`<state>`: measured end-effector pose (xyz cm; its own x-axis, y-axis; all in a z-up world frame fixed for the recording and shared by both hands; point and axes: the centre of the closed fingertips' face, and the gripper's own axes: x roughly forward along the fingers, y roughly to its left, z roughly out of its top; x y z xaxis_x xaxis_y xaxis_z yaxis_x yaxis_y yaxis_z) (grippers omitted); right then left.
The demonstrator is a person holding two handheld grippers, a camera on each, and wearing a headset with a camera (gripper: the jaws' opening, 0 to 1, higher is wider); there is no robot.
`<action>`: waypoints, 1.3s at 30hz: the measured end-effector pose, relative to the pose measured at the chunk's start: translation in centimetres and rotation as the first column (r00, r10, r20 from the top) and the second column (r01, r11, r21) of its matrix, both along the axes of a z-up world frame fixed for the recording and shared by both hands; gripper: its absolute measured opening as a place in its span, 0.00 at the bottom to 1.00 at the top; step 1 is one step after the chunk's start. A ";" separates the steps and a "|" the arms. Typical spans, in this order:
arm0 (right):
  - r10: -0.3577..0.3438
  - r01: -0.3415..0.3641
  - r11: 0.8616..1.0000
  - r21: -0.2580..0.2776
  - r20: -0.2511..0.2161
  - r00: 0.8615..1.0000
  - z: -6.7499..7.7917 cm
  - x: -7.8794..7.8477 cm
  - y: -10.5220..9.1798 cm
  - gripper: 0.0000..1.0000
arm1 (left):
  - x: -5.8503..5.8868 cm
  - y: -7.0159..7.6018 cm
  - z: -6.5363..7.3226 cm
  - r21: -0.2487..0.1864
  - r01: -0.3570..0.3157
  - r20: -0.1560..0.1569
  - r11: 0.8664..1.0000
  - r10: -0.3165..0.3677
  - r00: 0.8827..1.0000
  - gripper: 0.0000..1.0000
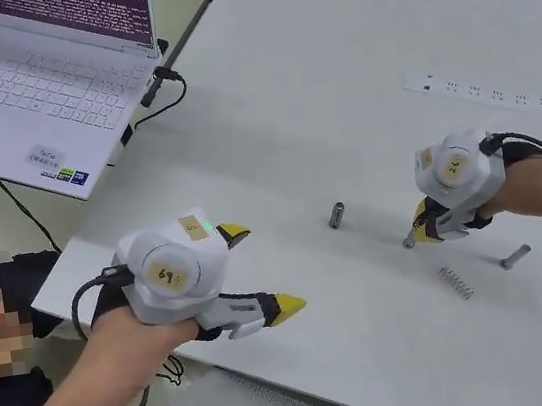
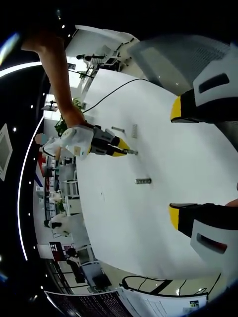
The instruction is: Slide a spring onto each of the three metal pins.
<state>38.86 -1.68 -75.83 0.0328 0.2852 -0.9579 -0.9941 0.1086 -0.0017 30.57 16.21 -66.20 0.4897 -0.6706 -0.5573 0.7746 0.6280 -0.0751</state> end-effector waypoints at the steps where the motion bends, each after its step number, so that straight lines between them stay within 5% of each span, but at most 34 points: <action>1: 0.002 -0.002 1.000 -0.002 -0.001 1.000 -0.1 0.0 0.0 0.09 | 0.0 0.0 0.0 0.000 -0.001 0.000 1.000 0.001 1.000 0.61; 21: 0.010 -0.010 1.000 -0.023 -0.004 1.000 -1.2 -0.1 -0.5 0.15 | 0.0 0.1 0.3 -0.001 -0.010 0.002 1.000 0.010 1.000 0.61; 39: -0.084 0.084 0.996 0.003 0.068 0.994 1.3 -0.2 -2.5 0.25 | -0.7 0.5 1.1 -0.005 -0.030 0.020 1.000 0.030 0.999 0.61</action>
